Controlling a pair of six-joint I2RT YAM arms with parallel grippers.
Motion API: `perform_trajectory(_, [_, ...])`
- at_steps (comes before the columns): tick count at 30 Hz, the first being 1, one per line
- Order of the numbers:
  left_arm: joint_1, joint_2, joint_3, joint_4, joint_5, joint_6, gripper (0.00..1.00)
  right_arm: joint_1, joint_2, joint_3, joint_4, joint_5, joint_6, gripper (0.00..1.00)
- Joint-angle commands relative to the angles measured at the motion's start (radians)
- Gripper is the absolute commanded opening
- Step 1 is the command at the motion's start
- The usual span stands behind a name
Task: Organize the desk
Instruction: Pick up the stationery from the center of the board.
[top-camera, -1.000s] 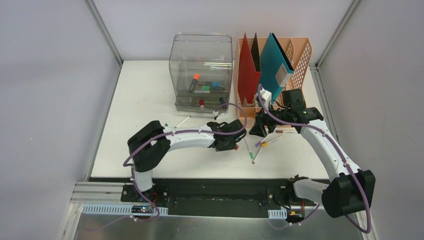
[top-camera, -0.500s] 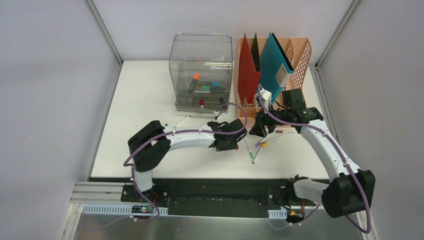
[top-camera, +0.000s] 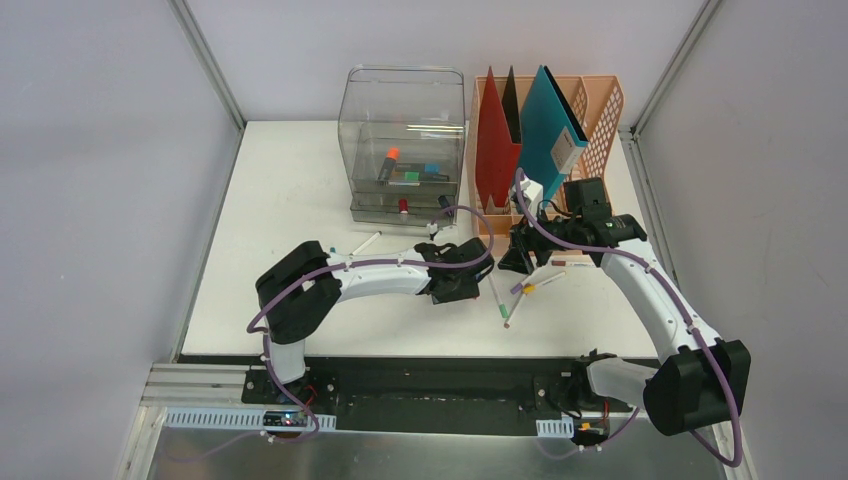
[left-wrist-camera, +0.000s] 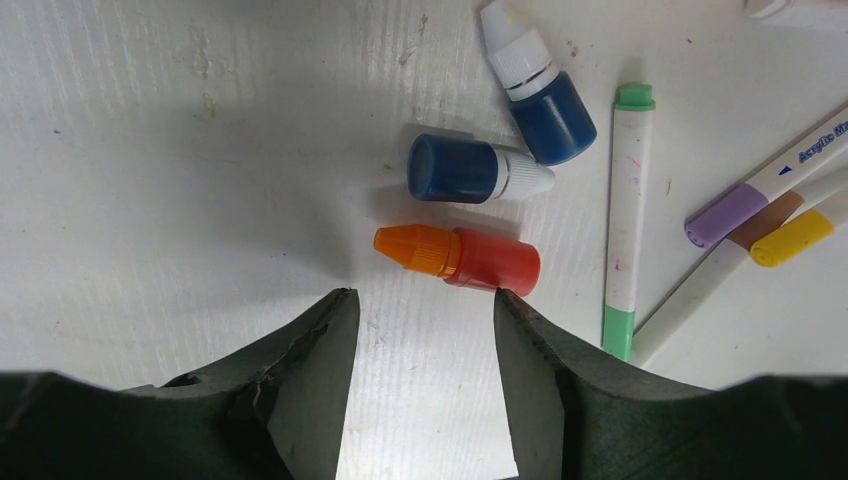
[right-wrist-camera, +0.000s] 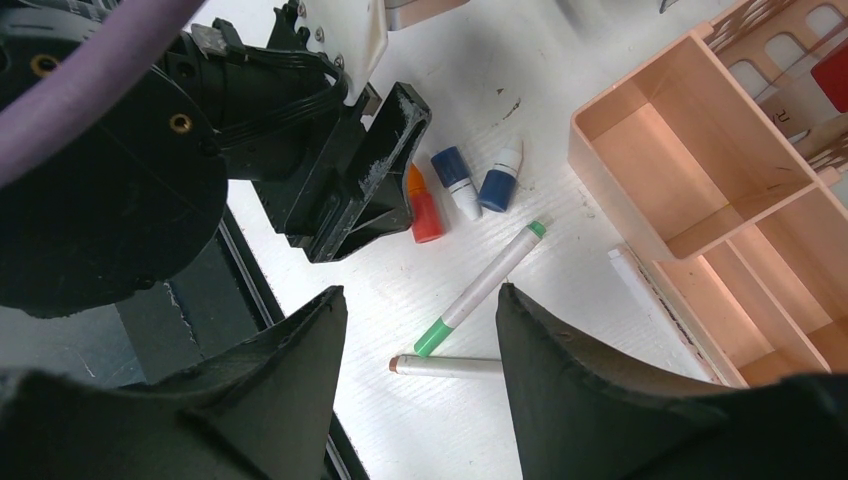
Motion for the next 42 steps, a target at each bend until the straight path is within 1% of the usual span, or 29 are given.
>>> perform_trajectory(1, [-0.008,-0.020,0.027,0.029,-0.019,-0.046,0.53,-0.005,-0.036,0.019,0.013,-0.013,-0.020,0.59])
perform_trajectory(15, [-0.007,0.040,0.065,0.030,-0.023,-0.113,0.54,-0.005,-0.040,0.019,0.011,-0.012,-0.020,0.59])
perform_trajectory(21, [-0.002,0.070,0.091,-0.025,-0.020,-0.133,0.53,-0.004,-0.041,0.019,0.009,-0.012,-0.021,0.59])
perform_trajectory(25, [0.006,0.097,0.122,-0.068,-0.001,-0.129,0.50,-0.004,-0.041,0.019,0.009,-0.012,-0.021,0.59])
perform_trajectory(28, [0.007,0.102,0.130,-0.087,0.000,-0.121,0.45,-0.004,-0.041,0.019,0.010,-0.010,-0.023,0.59])
perform_trajectory(29, [0.007,0.100,0.126,-0.089,-0.001,-0.119,0.42,-0.004,-0.042,0.019,0.010,-0.010,-0.023,0.59])
perform_trajectory(33, [0.007,0.080,0.105,-0.091,-0.016,-0.096,0.28,-0.004,-0.042,0.021,0.009,-0.009,-0.023,0.59])
perform_trajectory(35, [0.007,0.074,0.097,-0.091,-0.023,-0.077,0.17,-0.004,-0.042,0.021,0.008,-0.009,-0.023,0.60])
perform_trajectory(36, [0.007,0.071,0.093,-0.090,-0.025,-0.066,0.15,-0.004,-0.042,0.020,0.008,-0.009,-0.023,0.59])
perform_trajectory(42, [0.007,0.056,0.070,-0.092,-0.035,0.019,0.09,-0.002,-0.040,0.020,0.009,-0.007,-0.024,0.59])
